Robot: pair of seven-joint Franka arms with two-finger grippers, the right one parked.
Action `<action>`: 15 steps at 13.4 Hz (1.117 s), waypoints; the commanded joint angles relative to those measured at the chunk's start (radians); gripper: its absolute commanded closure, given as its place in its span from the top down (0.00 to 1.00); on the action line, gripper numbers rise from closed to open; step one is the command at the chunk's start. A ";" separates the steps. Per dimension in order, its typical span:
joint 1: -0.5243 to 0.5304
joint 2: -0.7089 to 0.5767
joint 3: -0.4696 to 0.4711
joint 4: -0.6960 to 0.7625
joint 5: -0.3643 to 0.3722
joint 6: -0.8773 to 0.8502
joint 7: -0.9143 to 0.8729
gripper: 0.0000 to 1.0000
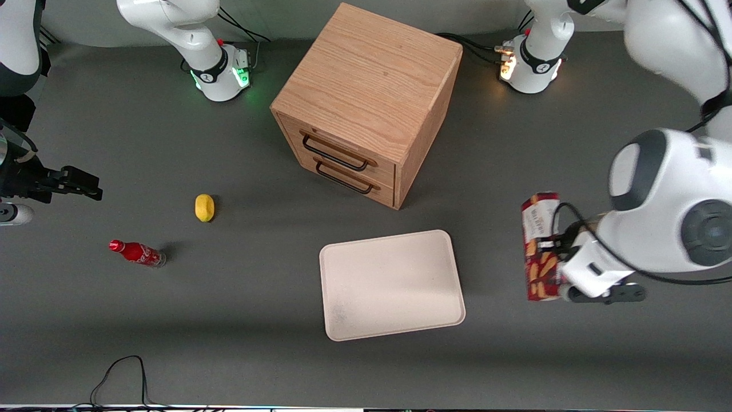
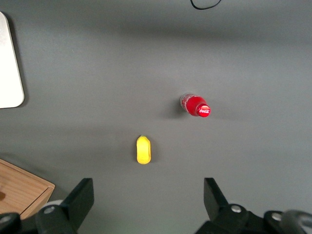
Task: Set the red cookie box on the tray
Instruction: 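Carry the box with the left gripper over the white tray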
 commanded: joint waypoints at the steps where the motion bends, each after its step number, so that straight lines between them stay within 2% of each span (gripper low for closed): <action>1: -0.059 0.064 0.004 0.069 -0.001 0.069 -0.129 0.00; 7: -0.109 0.168 0.004 0.061 -0.001 0.225 -0.351 0.00; 15: -0.162 0.285 0.002 0.047 -0.003 0.380 -0.362 0.00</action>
